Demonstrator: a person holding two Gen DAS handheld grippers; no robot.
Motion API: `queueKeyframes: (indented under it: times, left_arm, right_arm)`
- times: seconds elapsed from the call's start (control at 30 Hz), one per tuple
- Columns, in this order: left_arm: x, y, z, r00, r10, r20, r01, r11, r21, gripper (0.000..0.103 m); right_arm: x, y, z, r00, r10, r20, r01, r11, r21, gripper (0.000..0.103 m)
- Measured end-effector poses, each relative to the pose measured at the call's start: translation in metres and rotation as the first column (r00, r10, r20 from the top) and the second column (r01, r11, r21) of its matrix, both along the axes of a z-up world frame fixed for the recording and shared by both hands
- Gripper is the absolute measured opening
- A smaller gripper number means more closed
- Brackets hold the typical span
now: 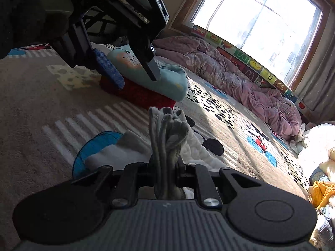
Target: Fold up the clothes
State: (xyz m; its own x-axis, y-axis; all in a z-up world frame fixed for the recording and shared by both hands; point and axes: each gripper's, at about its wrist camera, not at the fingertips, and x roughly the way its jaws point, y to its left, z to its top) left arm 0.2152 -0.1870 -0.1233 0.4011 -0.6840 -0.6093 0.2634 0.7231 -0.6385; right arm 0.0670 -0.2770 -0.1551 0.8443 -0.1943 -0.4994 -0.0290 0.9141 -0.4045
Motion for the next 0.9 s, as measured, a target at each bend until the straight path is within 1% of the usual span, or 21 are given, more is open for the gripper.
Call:
queueKeyframes:
  times: [0.13, 0.17, 0.23, 0.27, 0.3, 0.4, 0.53, 0.63, 0.67, 0.73, 0.77, 0.83, 0.9]
  left_arm:
    - [-0.001, 0.0, -0.002, 1.0, -0.007, 0.003, 0.007, 1.0, 0.015, 0.04]
    - [-0.001, 0.0, -0.004, 1.0, -0.008, 0.003, 0.008, 1.0, 0.023, 0.04]
    - [0.0, 0.0, -0.006, 1.0, -0.01, 0.004, 0.01, 0.999, 0.045, 0.04]
    - [0.0, 0.0, -0.008, 1.0, -0.012, 0.004, 0.012, 0.998, 0.054, 0.04]
    - [0.0, -0.001, -0.009, 1.0, -0.015, 0.003, 0.014, 0.998, 0.06, 0.04]
    - [0.0, -0.005, -0.01, 1.0, -0.028, 0.01, 0.027, 0.997, 0.075, 0.04]
    - [-0.003, -0.014, -0.008, 0.997, -0.069, 0.034, 0.066, 0.993, 0.099, 0.04]
    - [-0.012, -0.03, -0.008, 0.985, -0.15, 0.087, 0.134, 0.977, 0.167, 0.04]
    - [-0.017, -0.036, -0.009, 0.977, -0.183, 0.109, 0.159, 0.967, 0.197, 0.04]
    - [-0.026, -0.05, -0.012, 0.955, -0.254, 0.153, 0.209, 0.943, 0.258, 0.04]
    - [-0.031, -0.057, -0.014, 0.939, -0.295, 0.18, 0.234, 0.926, 0.297, 0.04]
    - [-0.039, -0.069, -0.018, 0.909, -0.355, 0.217, 0.262, 0.894, 0.365, 0.04]
    - [-0.04, -0.078, -0.024, 0.899, -0.375, 0.224, 0.27, 0.88, 0.391, 0.04]
  right_arm:
    - [0.008, 0.018, -0.011, 0.999, 0.005, -0.037, -0.006, 0.999, -0.045, 0.018]
    - [0.01, 0.021, -0.013, 0.999, 0.004, -0.047, -0.006, 0.999, -0.046, 0.019]
    - [0.015, 0.026, -0.017, 0.997, 0.014, -0.073, -0.015, 1.0, -0.016, 0.03]
    - [0.016, 0.028, -0.019, 0.997, 0.022, -0.079, -0.022, 1.0, -0.001, 0.039]
    - [0.014, 0.03, -0.018, 0.997, 0.035, -0.067, -0.034, 0.999, 0.014, 0.042]
    - [0.001, 0.034, -0.012, 0.997, 0.07, -0.021, -0.069, 0.996, 0.049, 0.049]
    - [-0.036, 0.028, 0.007, 0.991, 0.119, 0.062, -0.126, 0.984, 0.125, 0.052]
    - [-0.073, 0.003, 0.026, 0.982, 0.115, 0.149, -0.143, 0.971, 0.193, 0.052]
    - [-0.081, -0.011, 0.03, 0.982, 0.09, 0.169, -0.127, 0.967, 0.223, 0.052]
    - [-0.089, -0.048, 0.036, 0.98, 0.005, 0.199, -0.065, 0.953, 0.295, 0.051]
    - [-0.092, -0.07, 0.039, 0.977, -0.048, 0.21, -0.026, 0.942, 0.335, 0.051]
    - [-0.089, -0.11, 0.043, 0.971, -0.129, 0.203, 0.036, 0.912, 0.409, 0.051]
    - [-0.081, -0.142, 0.043, 0.965, -0.178, 0.192, 0.071, 0.883, 0.463, 0.049]
